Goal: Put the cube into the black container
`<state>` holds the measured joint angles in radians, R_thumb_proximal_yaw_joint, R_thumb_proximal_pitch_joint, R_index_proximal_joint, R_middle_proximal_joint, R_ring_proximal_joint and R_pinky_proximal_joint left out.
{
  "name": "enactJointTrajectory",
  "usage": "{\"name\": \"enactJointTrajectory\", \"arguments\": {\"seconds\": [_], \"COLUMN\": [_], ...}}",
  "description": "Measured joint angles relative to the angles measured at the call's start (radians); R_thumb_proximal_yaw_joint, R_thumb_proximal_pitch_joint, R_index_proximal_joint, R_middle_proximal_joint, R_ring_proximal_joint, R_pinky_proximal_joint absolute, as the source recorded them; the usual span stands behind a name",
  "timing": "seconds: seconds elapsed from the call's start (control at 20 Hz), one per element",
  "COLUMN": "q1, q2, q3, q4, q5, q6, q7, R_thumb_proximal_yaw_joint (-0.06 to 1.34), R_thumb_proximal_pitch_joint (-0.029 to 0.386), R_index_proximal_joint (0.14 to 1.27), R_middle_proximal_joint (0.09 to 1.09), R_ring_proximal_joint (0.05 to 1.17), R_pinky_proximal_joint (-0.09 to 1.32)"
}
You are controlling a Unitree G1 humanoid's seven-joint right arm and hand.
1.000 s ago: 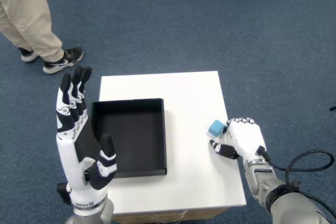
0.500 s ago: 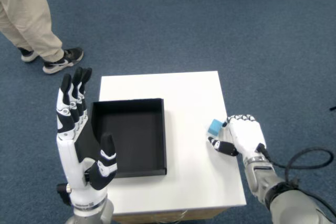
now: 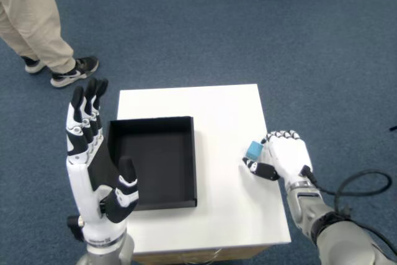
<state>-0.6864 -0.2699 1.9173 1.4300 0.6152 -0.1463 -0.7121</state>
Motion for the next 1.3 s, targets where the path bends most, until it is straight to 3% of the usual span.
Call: {"name": "enactJointTrajectory", "arguments": {"seconds": [0.95,1.15,1.3], "q1": [-0.007,-0.006,-0.002], "q2": [0.01,0.01,0.008], "q3": [0.009,0.023,0.028], "q4": [0.0,0.0,0.0], "q5": [-0.001,-0.012,-0.016], "q6": [0.0,0.0,0.0], "q7": [0.0,0.0,-0.001], "R_thumb_proximal_yaw_joint": [0.46,0.48,0.55], "R_thumb_proximal_pitch_joint": [-0.014,-0.009,0.013], "R_index_proximal_joint": [0.53,0.58,0.72], "R_middle_proximal_joint": [0.3,0.31,0.35], "R_ring_proximal_joint": [0.25,0.26,0.28], "R_pinky_proximal_joint": [0.13,0.14,0.19]}}
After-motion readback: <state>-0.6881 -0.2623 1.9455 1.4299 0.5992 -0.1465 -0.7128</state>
